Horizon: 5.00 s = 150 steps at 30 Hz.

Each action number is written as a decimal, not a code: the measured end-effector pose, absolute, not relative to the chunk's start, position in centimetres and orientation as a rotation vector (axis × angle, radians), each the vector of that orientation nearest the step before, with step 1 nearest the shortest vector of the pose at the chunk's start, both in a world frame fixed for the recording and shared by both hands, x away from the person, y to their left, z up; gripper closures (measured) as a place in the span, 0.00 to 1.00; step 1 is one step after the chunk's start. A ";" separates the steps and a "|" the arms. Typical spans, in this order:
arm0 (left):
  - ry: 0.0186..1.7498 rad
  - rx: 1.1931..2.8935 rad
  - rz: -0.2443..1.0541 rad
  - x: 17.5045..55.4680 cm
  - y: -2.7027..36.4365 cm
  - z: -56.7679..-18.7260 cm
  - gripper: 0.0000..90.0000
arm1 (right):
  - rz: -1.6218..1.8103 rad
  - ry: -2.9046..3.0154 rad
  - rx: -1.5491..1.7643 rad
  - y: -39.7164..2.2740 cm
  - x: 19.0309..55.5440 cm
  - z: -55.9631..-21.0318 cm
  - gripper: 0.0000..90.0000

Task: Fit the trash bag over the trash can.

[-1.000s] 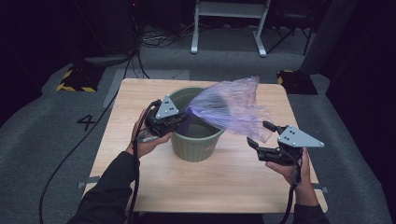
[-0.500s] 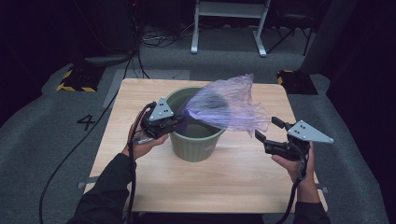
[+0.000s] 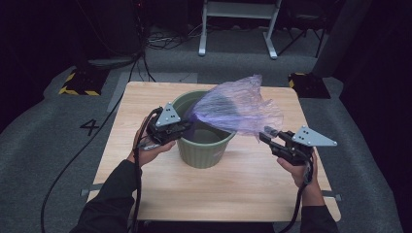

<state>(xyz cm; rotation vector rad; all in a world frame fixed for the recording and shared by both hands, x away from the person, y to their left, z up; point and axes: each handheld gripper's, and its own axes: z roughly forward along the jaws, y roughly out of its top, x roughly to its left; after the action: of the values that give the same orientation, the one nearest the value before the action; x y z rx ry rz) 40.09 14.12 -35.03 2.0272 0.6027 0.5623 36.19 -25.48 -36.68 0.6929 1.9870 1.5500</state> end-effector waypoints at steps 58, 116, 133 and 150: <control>0.267 1.991 0.646 34.3 9.0 -31.9 0.22 | 1.484 2.207 0.177 -16.6 30.8 -34.8 1.00; 0.325 1.901 0.670 32.8 16.5 -35.3 0.94 | 1.629 1.980 0.845 -23.7 38.4 -35.2 0.23; 0.353 1.901 0.644 33.0 16.9 -36.4 0.93 | 1.627 1.982 0.720 -22.3 35.7 -32.8 0.23; 0.427 1.887 0.592 31.5 17.8 -36.6 0.41 | 1.541 2.007 0.574 -20.6 36.7 -32.9 1.00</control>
<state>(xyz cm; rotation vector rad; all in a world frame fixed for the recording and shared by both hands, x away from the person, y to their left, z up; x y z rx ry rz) 31.49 17.75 -36.56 1.8873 0.4272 0.5917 36.69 -20.60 -32.92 0.5744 2.0073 1.5410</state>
